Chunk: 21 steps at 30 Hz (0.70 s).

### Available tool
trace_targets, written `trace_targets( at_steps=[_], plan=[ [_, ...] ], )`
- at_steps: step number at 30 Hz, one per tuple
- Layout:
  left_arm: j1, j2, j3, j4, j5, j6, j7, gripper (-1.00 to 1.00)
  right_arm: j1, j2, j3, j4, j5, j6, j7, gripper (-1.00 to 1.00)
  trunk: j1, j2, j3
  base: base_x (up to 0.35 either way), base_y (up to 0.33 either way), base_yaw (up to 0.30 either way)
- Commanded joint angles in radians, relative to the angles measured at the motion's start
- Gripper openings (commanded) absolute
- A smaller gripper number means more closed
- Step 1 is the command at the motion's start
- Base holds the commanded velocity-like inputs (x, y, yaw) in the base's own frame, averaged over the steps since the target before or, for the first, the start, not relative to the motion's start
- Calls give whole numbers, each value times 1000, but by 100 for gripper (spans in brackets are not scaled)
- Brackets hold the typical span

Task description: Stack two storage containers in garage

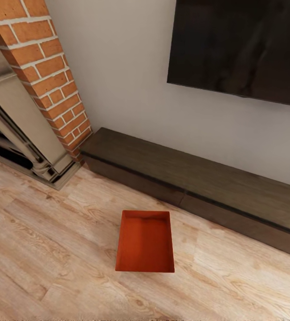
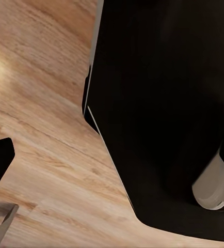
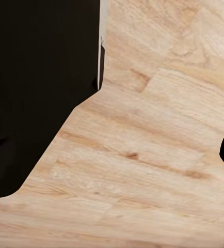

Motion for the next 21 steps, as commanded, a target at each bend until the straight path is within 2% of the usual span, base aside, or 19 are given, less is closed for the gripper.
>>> trace_targets(
  at_steps=[1, 21],
  plan=[
    [0, 0, -4, 1, 7, -3, -1, 100, -1, 0, 9, 3, -10, -6, 0, 100, 0, -1, -2, 0, 0, 0],
    [0, 0, -4, 1, 7, -3, -1, 100, -1, 0, 9, 3, -9, -6, 1, 100, 0, -1, -34, 0, 0, 0]
  ],
)
